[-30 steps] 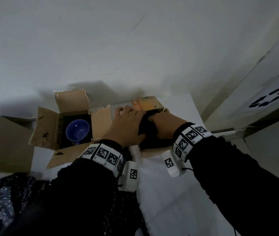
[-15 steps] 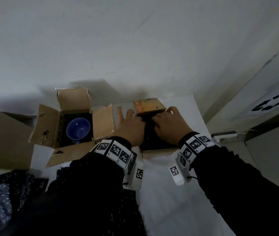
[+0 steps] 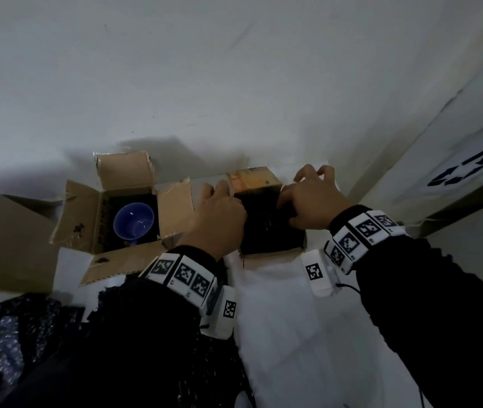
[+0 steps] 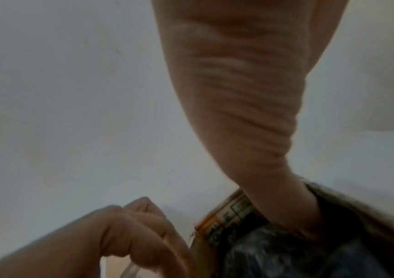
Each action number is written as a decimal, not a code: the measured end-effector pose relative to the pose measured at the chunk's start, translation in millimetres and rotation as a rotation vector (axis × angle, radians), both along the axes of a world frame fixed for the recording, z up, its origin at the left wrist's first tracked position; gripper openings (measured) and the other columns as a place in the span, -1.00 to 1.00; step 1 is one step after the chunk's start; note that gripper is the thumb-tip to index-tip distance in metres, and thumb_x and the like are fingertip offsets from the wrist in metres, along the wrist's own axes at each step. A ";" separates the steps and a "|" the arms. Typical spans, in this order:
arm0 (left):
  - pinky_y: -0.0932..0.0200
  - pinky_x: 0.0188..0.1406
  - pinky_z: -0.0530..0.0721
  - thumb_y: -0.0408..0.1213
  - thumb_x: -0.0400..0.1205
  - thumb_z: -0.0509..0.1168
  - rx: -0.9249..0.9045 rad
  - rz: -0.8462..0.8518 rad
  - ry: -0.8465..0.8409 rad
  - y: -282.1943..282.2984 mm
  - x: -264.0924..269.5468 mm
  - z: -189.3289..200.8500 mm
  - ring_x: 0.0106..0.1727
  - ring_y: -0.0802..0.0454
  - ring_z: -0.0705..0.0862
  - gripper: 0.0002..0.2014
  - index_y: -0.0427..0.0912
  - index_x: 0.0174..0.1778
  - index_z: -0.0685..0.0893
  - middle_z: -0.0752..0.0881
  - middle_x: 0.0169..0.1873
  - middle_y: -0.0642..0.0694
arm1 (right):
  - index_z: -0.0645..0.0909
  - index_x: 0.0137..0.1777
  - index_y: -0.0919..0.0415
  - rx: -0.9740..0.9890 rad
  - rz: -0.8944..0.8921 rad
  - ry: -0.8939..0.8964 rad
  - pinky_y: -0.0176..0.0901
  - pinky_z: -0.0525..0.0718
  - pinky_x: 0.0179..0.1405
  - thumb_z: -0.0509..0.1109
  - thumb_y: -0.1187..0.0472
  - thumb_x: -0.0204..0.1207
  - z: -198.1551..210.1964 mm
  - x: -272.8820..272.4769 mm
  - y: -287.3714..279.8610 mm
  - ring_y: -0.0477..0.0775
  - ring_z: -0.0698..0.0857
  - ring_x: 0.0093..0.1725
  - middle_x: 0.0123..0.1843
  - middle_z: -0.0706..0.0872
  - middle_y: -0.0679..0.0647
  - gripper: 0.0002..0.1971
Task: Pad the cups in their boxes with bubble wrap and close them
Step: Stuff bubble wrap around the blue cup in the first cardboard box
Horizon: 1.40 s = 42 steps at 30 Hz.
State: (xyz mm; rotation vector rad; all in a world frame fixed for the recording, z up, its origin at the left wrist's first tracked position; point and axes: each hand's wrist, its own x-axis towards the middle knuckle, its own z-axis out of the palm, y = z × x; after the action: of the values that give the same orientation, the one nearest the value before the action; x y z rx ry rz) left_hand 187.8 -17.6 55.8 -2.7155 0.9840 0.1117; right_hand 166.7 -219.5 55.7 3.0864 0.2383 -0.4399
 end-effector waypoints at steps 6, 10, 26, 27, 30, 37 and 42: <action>-0.15 0.30 0.27 -0.28 0.58 0.21 0.110 0.033 0.079 -24.3 -5.5 4.2 0.31 -0.18 0.40 -0.88 -0.05 -0.18 0.66 0.73 -0.13 -0.06 | 0.53 0.17 0.00 -0.078 -0.021 -0.076 0.26 0.11 0.37 0.34 0.28 0.36 -9.2 -9.1 21.7 0.22 0.34 0.45 0.16 0.66 0.06 -0.63; -0.24 0.43 0.16 -0.13 0.58 0.20 0.113 0.037 0.152 -20.5 -3.1 -2.5 0.39 -0.14 0.35 -0.83 -0.05 -0.14 0.69 0.71 -0.06 -0.03 | 0.65 -0.03 -0.04 -0.076 0.014 -0.152 0.22 0.10 0.30 0.40 0.08 0.37 -6.1 -18.3 12.8 0.16 0.33 0.46 0.10 0.69 -0.07 -0.83; -0.46 0.50 -0.02 0.03 0.44 0.34 0.117 0.141 -0.015 -15.7 -18.1 -15.2 0.40 -0.27 0.33 -0.67 -0.02 0.05 0.74 0.60 0.21 -0.09 | 0.73 0.03 0.07 -0.189 0.033 -0.219 0.25 0.02 0.30 0.31 0.28 0.39 -6.0 -48.2 23.7 0.28 0.32 0.42 0.49 0.47 0.10 -0.73; -0.44 0.50 -0.02 0.03 0.43 0.34 0.090 0.139 -0.047 -14.5 -20.8 -14.5 0.37 -0.24 0.37 -0.70 -0.01 -0.01 0.74 0.65 0.11 -0.05 | 0.73 -0.05 0.03 -0.189 0.034 -0.241 0.24 0.03 0.29 0.32 0.29 0.37 -6.8 -50.8 22.6 0.26 0.35 0.39 0.45 0.51 0.08 -0.76; -0.41 0.49 0.01 0.03 0.43 0.35 0.038 0.114 -0.064 -8.5 -27.6 -16.7 0.35 -0.18 0.42 -0.73 0.00 -0.05 0.75 0.71 -0.03 0.02 | 0.72 -0.15 0.03 -0.164 0.051 -0.216 0.29 0.00 0.35 0.31 0.22 0.35 -14.4 -60.6 18.7 0.21 0.38 0.37 0.35 0.60 0.06 -0.83; -0.18 0.43 0.25 0.19 0.48 -0.11 -0.086 0.004 0.014 2.4 -15.0 -21.2 0.32 -0.16 0.43 -0.39 -0.06 -0.07 0.79 0.74 -0.13 0.00 | 0.53 0.09 0.07 0.015 0.018 -0.172 0.45 0.02 0.47 0.19 0.11 0.37 -22.7 -58.6 20.5 0.31 0.49 0.29 0.08 0.64 0.27 -0.71; -0.11 0.31 0.42 0.57 0.39 0.00 -0.340 -0.015 0.000 18.1 -16.8 -28.9 0.33 -0.19 0.48 -0.09 -0.11 0.35 0.58 0.50 0.42 -0.15 | 0.50 -0.02 0.04 0.708 -0.364 -0.307 0.07 0.55 0.13 0.30 0.12 0.53 -12.0 -21.1 5.7 0.11 0.63 0.04 -0.06 0.66 -0.02 -0.92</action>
State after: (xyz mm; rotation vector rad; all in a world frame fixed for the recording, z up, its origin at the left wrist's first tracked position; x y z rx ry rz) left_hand 171.0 0.5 26.9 -3.0103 1.1127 -0.0655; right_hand 145.5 -213.8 43.7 3.8356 -0.2372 0.1796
